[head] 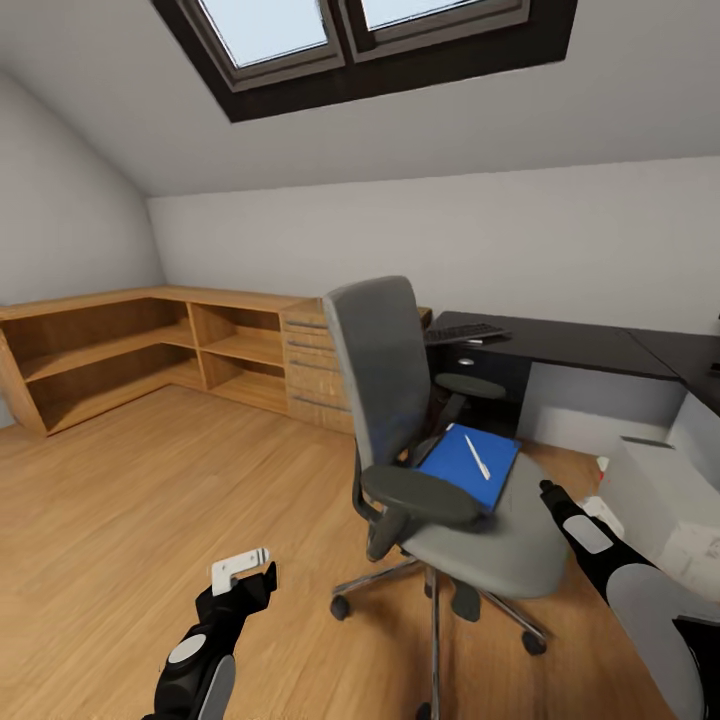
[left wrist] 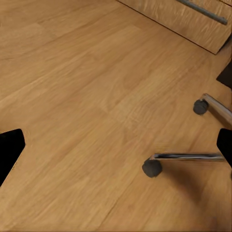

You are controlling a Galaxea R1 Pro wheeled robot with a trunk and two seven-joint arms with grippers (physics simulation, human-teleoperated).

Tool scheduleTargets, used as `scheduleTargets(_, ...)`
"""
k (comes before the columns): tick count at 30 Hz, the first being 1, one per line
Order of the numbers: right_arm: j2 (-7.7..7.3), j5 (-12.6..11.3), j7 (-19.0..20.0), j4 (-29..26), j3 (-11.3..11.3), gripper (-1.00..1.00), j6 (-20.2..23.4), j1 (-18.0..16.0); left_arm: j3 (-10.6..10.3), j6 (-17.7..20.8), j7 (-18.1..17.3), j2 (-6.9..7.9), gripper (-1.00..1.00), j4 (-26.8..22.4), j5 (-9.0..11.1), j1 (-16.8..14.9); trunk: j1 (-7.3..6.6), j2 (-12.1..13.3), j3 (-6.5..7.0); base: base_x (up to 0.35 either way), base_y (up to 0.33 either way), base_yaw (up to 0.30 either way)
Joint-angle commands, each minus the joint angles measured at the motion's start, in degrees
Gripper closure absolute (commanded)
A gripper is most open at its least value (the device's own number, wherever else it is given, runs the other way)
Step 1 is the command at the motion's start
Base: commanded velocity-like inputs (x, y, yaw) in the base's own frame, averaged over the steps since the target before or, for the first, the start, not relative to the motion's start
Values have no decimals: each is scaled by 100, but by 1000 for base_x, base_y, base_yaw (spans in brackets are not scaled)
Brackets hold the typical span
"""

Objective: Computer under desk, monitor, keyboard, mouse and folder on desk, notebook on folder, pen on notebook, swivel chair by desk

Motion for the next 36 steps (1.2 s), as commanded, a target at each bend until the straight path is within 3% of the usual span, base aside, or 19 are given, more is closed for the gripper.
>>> scheduleTargets(1, 0, -80, -4, -5, 20, -100, -13, -1, -10, 17, 51, -2, -100, -5, 60, -5, -1, -2, -6, 0, 0, 276)
scheduleTargets(28, 166, -64, 14, -23, 55, -100, 128, -1, -13, 8, 51, -7, -100, -5, 60, -5, -1, -2, -6, 0, 0, 275)
scheduleTargets(36, 167, -64, 14, -35, 60, -100, 129, -1, -8, 8, 51, -7, -100, -18, 60, -5, -1, -2, -6, 0, 0, 56)
